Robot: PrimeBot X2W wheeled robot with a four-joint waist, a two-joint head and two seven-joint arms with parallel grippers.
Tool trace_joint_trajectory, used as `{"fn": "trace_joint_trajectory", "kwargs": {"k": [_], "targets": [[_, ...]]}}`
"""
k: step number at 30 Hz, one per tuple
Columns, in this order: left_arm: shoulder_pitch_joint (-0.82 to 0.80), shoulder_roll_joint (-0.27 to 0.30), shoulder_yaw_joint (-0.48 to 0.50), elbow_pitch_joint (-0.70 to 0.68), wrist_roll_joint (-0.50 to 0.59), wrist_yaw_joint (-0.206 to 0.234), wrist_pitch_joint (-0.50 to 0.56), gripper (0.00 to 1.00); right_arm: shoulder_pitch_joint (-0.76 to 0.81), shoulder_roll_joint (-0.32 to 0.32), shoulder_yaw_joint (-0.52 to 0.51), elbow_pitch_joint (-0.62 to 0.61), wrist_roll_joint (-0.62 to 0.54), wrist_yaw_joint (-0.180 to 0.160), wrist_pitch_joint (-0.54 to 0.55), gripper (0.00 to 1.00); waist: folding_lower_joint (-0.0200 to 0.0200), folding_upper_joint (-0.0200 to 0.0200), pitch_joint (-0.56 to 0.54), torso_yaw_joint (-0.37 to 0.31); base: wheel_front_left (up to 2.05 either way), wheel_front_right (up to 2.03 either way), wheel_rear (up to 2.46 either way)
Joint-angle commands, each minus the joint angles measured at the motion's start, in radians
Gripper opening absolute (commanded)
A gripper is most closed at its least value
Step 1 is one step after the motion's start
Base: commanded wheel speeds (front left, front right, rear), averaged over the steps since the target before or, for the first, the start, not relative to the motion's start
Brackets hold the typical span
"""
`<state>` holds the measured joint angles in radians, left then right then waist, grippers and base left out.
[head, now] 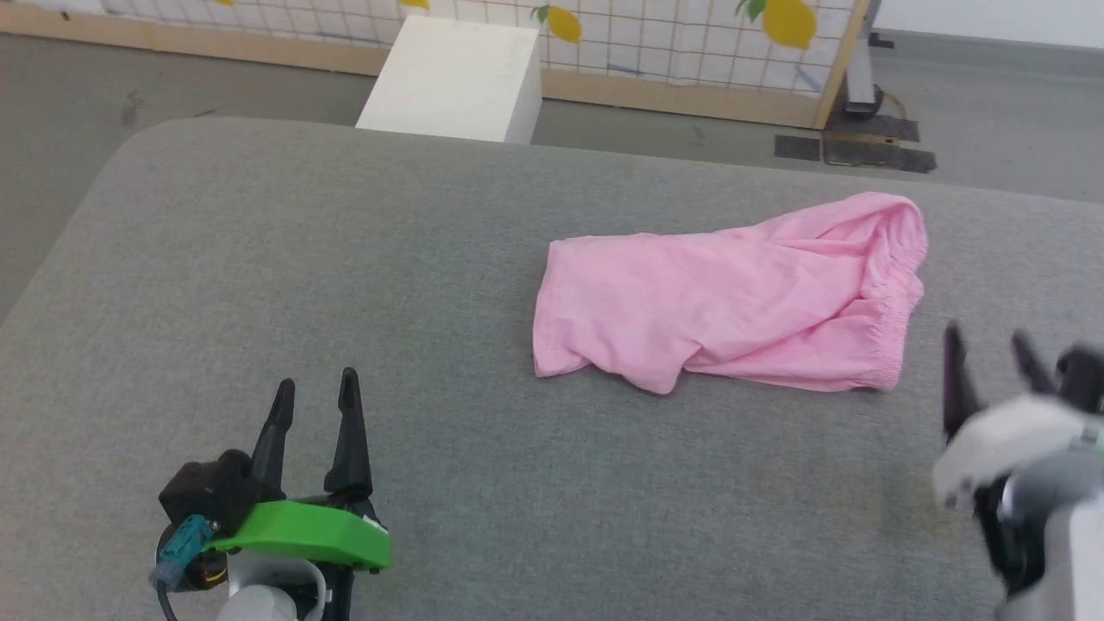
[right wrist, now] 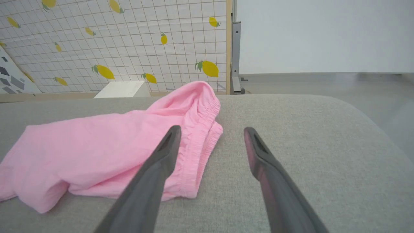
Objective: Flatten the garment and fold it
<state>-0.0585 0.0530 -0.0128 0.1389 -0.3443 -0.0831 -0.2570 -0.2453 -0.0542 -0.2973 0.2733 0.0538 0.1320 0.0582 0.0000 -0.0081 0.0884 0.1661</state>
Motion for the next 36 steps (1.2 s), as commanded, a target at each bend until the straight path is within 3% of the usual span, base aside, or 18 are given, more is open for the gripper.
{"fn": "trace_joint_trajectory", "kwargs": {"k": [1, 6, 11, 15, 20, 24, 31, 35, 36], "targets": [[0.015, -0.003, -0.001, -0.003, -0.002, 0.006, -0.005, 1.0, 0.055, 0.003, 0.019, -0.01, 0.038, -0.001, -0.013, 1.0, 0.0, 0.0081, -0.018, -0.023, 0.0, 0.0, 0.0], [0.03, -0.003, -0.002, 0.002, -0.007, 0.01, -0.005, 1.0, 0.2, 0.004, 0.053, -0.015, 0.177, -0.001, -0.055, 1.0, 0.0, 0.0081, -0.016, -0.056, 0.0, 0.0, 0.0], [-0.018, 0.003, -0.042, 0.038, -0.009, -0.002, 0.016, 1.0, 0.237, 0.004, 0.077, -0.008, 0.216, -0.001, -0.08, 1.0, 0.0, 0.0081, 0.007, -0.087, 0.0, 0.0, 0.0], [-0.159, 0.012, -0.087, 0.106, -0.021, -0.001, 0.203, 1.0, 0.216, 0.004, 0.093, -0.017, 0.211, -0.001, -0.087, 1.0, 0.0, 0.0081, 0.044, -0.108, 0.0, 0.0, 0.0], [-0.355, 0.017, -0.136, 0.233, -0.047, 0.055, 0.593, 1.0, 0.18, 0.004, 0.108, -0.025, 0.209, -0.001, -0.09, 1.0, 0.0, 0.0081, 0.095, -0.146, 0.0, 0.0, 0.0], [-0.454, 0.029, -0.181, 0.293, -0.033, 0.079, 0.809, 1.0, 0.165, 0.004, 0.109, -0.024, 0.209, -0.001, -0.1, 1.0, 0.0, 0.0081, 0.136, -0.179, 0.0, 0.0, 0.0], [-0.49, 0.08, -0.228, 0.355, 0.025, 0.104, 0.921, 1.0, 0.146, 0.004, 0.112, -0.003, 0.218, -0.001, -0.129, 1.0, 0.0, 0.0081, 0.188, -0.224, 0.0, 0.0, 0.0], [-0.466, 0.08, -0.251, 0.374, 0.021, 0.078, 0.922, 1.0, 0.139, 0.004, 0.107, 0.009, 0.22, -0.001, -0.145, 1.0, 0.0, 0.0081, 0.196, -0.227, 0.0, 0.0, 0.0], [-0.456, 0.076, -0.255, 0.38, 0.013, 0.069, 0.927, 0.94, 0.138, 0.004, 0.106, 0.012, 0.218, -0.001, -0.147, 1.0, 0.0, 0.0081, 0.196, -0.226, 0.0, 0.0, 0.0]]}}
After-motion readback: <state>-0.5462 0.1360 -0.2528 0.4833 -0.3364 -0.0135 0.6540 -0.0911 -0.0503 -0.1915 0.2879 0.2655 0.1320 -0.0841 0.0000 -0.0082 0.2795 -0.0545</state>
